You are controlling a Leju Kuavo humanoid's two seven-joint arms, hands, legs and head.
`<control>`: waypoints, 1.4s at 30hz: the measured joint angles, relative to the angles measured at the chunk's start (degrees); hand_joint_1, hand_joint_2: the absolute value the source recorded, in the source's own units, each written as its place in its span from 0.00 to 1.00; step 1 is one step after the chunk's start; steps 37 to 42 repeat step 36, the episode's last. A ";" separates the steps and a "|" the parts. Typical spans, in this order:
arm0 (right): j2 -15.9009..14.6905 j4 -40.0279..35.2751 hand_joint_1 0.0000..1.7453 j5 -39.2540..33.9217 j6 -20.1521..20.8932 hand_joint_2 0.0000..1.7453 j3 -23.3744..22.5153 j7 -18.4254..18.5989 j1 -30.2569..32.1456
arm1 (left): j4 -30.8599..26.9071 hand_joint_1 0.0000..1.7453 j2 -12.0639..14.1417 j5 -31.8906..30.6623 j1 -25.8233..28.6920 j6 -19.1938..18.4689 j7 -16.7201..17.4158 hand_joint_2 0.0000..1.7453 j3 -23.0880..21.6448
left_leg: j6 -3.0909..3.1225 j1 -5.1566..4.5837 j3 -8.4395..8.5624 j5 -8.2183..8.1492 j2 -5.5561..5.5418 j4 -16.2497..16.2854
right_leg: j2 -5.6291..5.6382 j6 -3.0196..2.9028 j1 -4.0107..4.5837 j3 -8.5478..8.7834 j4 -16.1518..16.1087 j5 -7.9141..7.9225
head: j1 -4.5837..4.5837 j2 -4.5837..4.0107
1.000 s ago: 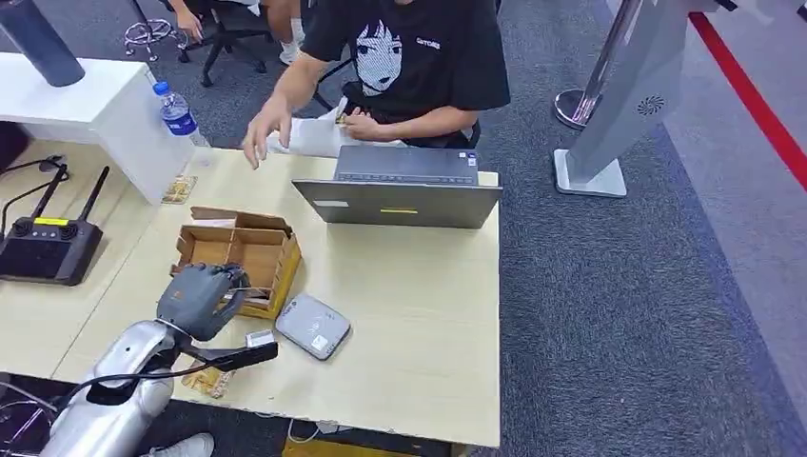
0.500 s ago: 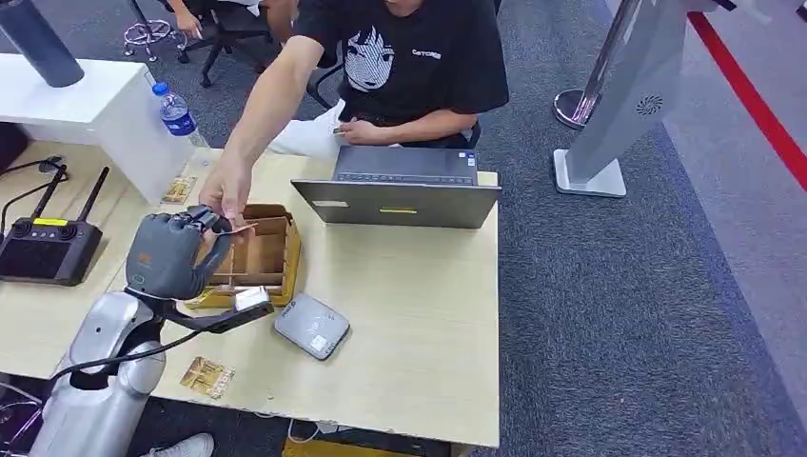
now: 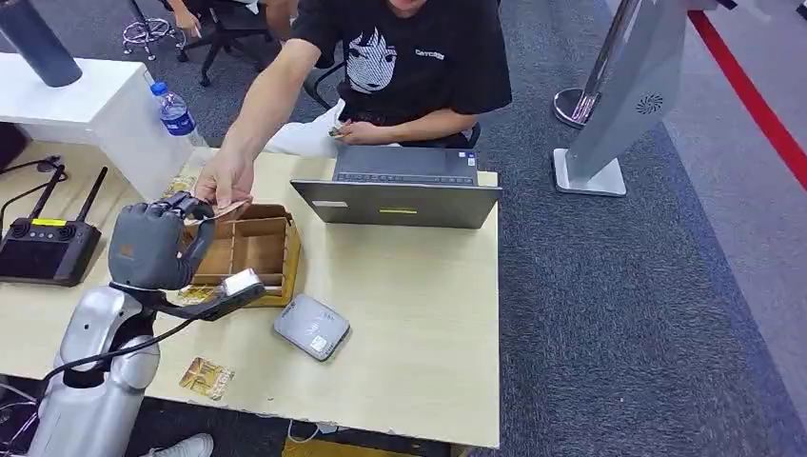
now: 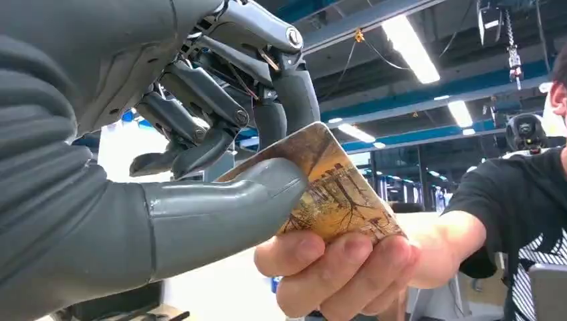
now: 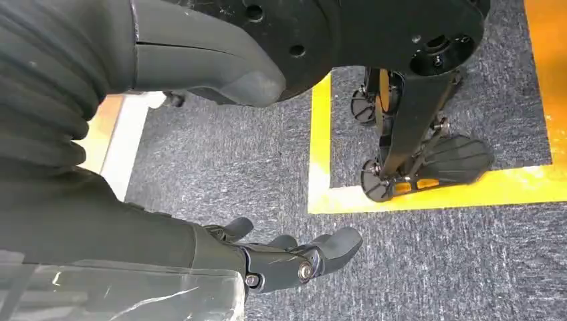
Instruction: Pass the card to the sensor for recognition and then transmit it.
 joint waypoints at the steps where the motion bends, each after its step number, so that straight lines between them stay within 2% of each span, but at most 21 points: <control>1: 0.02 0.00 0.00 0.04 -0.02 1.00 -0.04 0.02 0.00 | 0.00 0.00 -0.07 -0.04 0.05 -0.24 0.00 1.00 0.00 | 0.00 0.00 -0.01 0.00 -0.01 0.00 | -0.01 0.00 0.00 0.00 0.00 0.00 | 0.00 0.00; 5: 0.09 0.00 0.00 0.68 0.02 1.00 -0.46 0.00 -0.05 | -0.26 0.00 -0.66 0.31 1.09 0.66 -0.04 1.00 0.15 | 0.00 0.00 -0.03 0.00 -0.01 0.00 | -0.01 0.01 0.00 0.00 0.00 -0.01 | 0.00 0.00; 8: 0.26 0.00 0.00 0.70 0.11 1.00 -0.96 0.00 -0.03 | -2.63 0.00 -2.29 2.12 3.25 4.50 -0.66 1.00 2.07 | 0.00 0.00 -0.03 0.00 0.01 0.00 | -0.01 0.01 0.00 0.00 0.00 -0.01 | 0.00 0.00; 10: 0.50 -0.04 0.00 0.74 0.07 1.00 -1.14 -0.02 -0.04 | -5.38 0.00 -3.68 4.66 5.14 6.30 -1.66 1.00 4.22 | 0.01 0.00 -0.03 0.00 0.01 -0.01 | -0.01 0.01 0.00 0.01 0.00 -0.01 | 0.00 0.00; 13: 0.96 -0.22 0.00 0.76 -0.20 1.00 -1.46 0.00 -0.01 | -10.45 0.00 -6.74 12.80 8.06 6.99 -5.54 1.00 9.65 | 0.01 0.01 -0.07 0.00 0.01 -0.01 | -0.01 0.01 0.00 -0.01 0.00 -0.01 | 0.00 0.00; 15: 1.22 -0.33 0.00 0.74 -0.50 1.00 -1.88 0.00 -0.02 | -13.34 0.00 -9.21 21.72 9.46 5.41 -9.52 1.00 15.14 | 0.01 0.01 -0.07 -0.01 0.02 -0.03 | -0.01 0.01 0.00 -0.02 0.00 -0.02 | -0.02 0.00; 17: 1.46 -0.57 0.00 0.70 -0.72 1.00 -2.62 0.06 0.00 | -15.64 0.00 -12.58 34.64 9.99 0.87 -13.30 1.00 23.23 | 0.01 0.02 -0.07 -0.01 0.03 -0.04 | 0.00 0.01 0.01 -0.03 0.00 -0.02 | -0.02 0.00; 18: 1.53 -0.59 0.00 0.70 -0.85 1.00 -2.78 0.13 0.00 | -16.11 0.00 -14.13 39.29 9.94 -1.15 -13.84 1.00 27.56 | 0.01 0.02 -0.06 -0.01 0.03 -0.04 | 0.00 0.00 0.01 -0.03 0.00 -0.03 | 0.00 0.00; 19: 1.62 -0.74 0.00 0.70 -1.27 1.00 -3.13 0.31 0.00 | -16.52 0.00 -15.66 49.29 9.69 -5.81 -13.84 1.00 32.28 | 0.00 0.01 -0.07 -0.01 0.03 -0.05 | -0.01 -0.01 0.01 -0.02 0.01 -0.04 | -0.02 0.00; 20: 1.68 -0.83 0.00 0.70 -1.40 1.00 -3.37 0.37 -0.01 | -16.63 0.00 -16.62 53.58 9.56 -7.84 -13.66 1.00 35.32 | -0.01 0.02 -0.08 -0.02 0.04 -0.07 | 0.00 -0.01 0.01 -0.03 0.01 -0.04 | -0.02 0.00; 21: 1.70 -1.07 0.00 0.87 -1.73 1.00 -3.83 0.44 -0.01 | -16.63 0.00 -18.54 62.41 9.30 -11.49 -12.24 1.00 41.24 | -0.01 0.02 -0.07 -0.02 0.04 -0.08 | 0.00 -0.03 0.02 -0.04 0.00 -0.06 | -0.04 0.00; 23: 1.70 -1.27 0.00 1.31 -1.81 1.00 -4.13 0.66 -0.05 | -15.49 0.00 -20.00 74.18 8.57 -16.23 -9.50 1.00 49.48 | -0.01 0.02 -0.05 -0.02 0.03 -0.08 | 0.02 0.01 0.02 -0.04 0.01 -0.09 | -0.02 0.00; 24: 1.70 -1.42 0.00 1.57 -1.81 1.00 -4.20 0.88 -0.06 | -14.13 0.00 -20.59 78.10 8.24 -18.35 -9.01 1.00 54.26 | -0.02 0.02 -0.02 -0.02 0.04 -0.08 | 0.04 0.00 0.02 -0.04 0.01 -0.09 | -0.04 0.00; 26: 1.68 -1.59 0.00 1.81 -1.81 1.00 -4.28 0.98 -0.05 | -12.38 0.00 -21.61 79.69 8.18 -20.24 -8.51 1.00 60.75 | -0.01 0.03 -0.03 -0.02 0.04 -0.07 | 0.04 0.00 0.03 -0.06 0.00 -0.10 | -0.04 0.00; 31: 1.68 -1.86 0.00 1.94 -1.64 1.00 -4.48 1.05 -0.52 | -7.36 0.00 -22.64 78.64 7.07 -19.41 -5.05 1.00 69.30 | 0.01 -0.01 -0.02 -0.02 -0.05 -0.08 | -0.04 0.01 -0.01 0.03 0.00 -0.10 | -0.02 0.00; 32: 1.68 -1.88 0.00 2.16 -1.49 1.00 -4.70 1.05 -0.58 | -3.86 0.66 -22.15 76.87 6.89 -18.55 -4.55 1.00 70.91 | 0.01 -0.04 0.01 -0.02 -0.02 -0.08 | -0.04 0.01 -0.03 0.03 -0.01 -0.10 | 0.00 0.00; 33: 1.68 -1.88 0.00 2.62 -1.40 1.00 -4.76 1.09 -0.62 | 0.21 1.00 -21.04 75.73 6.69 -17.86 -4.24 1.00 72.24 | 0.01 -0.04 0.01 -0.02 -0.03 -0.08 | -0.04 0.01 -0.03 0.04 -0.01 -0.10 | 0.00 0.00; 36: 1.62 -1.88 0.00 3.45 -1.09 1.00 -4.81 1.16 -0.75 | 13.46 1.00 -16.98 74.79 6.68 -18.36 -5.29 1.00 75.87 | 0.00 -0.01 0.01 -0.02 0.01 -0.10 | -0.01 0.00 -0.01 0.03 0.00 -0.10 | -0.02 0.00; 42: 1.62 -1.88 0.00 3.45 -1.09 1.00 -4.81 1.16 -0.75 | 13.46 1.00 -16.98 74.79 6.68 -18.36 -5.29 1.00 75.87 | 0.00 -0.01 0.01 -0.02 0.01 -0.10 | -0.01 0.00 -0.01 0.03 0.00 -0.10 | -0.02 0.00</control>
